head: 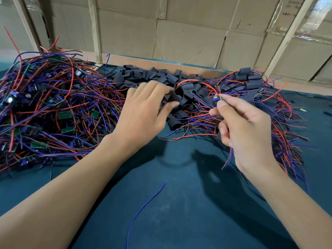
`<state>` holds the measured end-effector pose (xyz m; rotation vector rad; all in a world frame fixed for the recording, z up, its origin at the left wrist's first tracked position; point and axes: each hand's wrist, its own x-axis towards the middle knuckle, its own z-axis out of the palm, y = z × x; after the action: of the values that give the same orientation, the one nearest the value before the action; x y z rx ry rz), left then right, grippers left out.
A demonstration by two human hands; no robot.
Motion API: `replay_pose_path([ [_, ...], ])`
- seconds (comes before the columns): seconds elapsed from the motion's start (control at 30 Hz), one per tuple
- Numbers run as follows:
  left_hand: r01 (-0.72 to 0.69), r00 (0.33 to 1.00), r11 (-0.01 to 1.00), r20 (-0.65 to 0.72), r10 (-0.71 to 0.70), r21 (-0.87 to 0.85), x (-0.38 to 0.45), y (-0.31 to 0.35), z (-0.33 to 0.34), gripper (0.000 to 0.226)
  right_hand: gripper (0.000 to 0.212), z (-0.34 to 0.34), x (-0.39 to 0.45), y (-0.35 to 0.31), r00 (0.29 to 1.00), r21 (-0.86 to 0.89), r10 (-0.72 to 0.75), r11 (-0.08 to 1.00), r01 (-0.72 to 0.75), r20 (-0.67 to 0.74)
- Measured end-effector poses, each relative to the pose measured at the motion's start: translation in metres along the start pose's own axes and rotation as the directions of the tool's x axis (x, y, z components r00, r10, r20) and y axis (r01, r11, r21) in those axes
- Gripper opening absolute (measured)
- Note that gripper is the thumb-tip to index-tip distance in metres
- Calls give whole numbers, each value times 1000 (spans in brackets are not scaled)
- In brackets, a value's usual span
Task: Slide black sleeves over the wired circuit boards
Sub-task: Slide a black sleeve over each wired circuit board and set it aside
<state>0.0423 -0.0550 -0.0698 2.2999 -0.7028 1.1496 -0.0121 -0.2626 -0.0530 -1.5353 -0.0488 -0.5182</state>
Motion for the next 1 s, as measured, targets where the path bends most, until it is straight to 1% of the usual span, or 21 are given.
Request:
replay_pose_path([
  [0.07,-9,1000,1000,-9,9,12,0,3,-1,30,18,-2,0,-1,996,-59,-75,996,72,-43],
  [0.17,8,1000,1000,-10,-8,26,0,3,-4,33,19,-6,1,-4,982,-92,-157,985,148,-102],
  [0.27,6,998,997,-58,-1,81,1,5,-8,32,24,-9,2,-6,956,-144,-272,956,255,-112],
  [0.33,20,996,994,-90,-10,106,2,7,-10,33,25,-12,3,-7,925,-219,-362,918,332,-117],
  [0.43,40,995,991,-99,-27,130,2,10,-13,33,25,-19,5,-7,859,-347,-503,825,445,-93],
  [0.5,51,996,990,-82,-41,129,1,11,-14,33,25,-23,8,-6,798,-453,-602,722,523,-39],
  [0.57,61,996,990,-69,-53,126,1,11,-14,33,24,-26,10,-5,746,-521,-665,632,574,16],
  [0.63,55,997,987,-65,-45,149,1,11,-14,33,24,-26,10,-4,723,-534,-688,590,606,62],
  [0.73,3,997,981,-80,13,195,1,17,-12,31,28,-22,6,-4,713,-506,-690,574,644,124],
  [0.87,-73,992,981,-92,91,180,0,30,-7,28,23,-15,0,-3,725,-449,-654,594,668,213],
  [0.93,-95,989,981,-92,112,172,1,35,-7,28,20,-14,0,-1,745,-453,-626,609,651,230],
  [1.0,-100,990,980,-82,115,174,1,36,-7,29,17,-13,0,1,773,-451,-596,641,621,217],
])
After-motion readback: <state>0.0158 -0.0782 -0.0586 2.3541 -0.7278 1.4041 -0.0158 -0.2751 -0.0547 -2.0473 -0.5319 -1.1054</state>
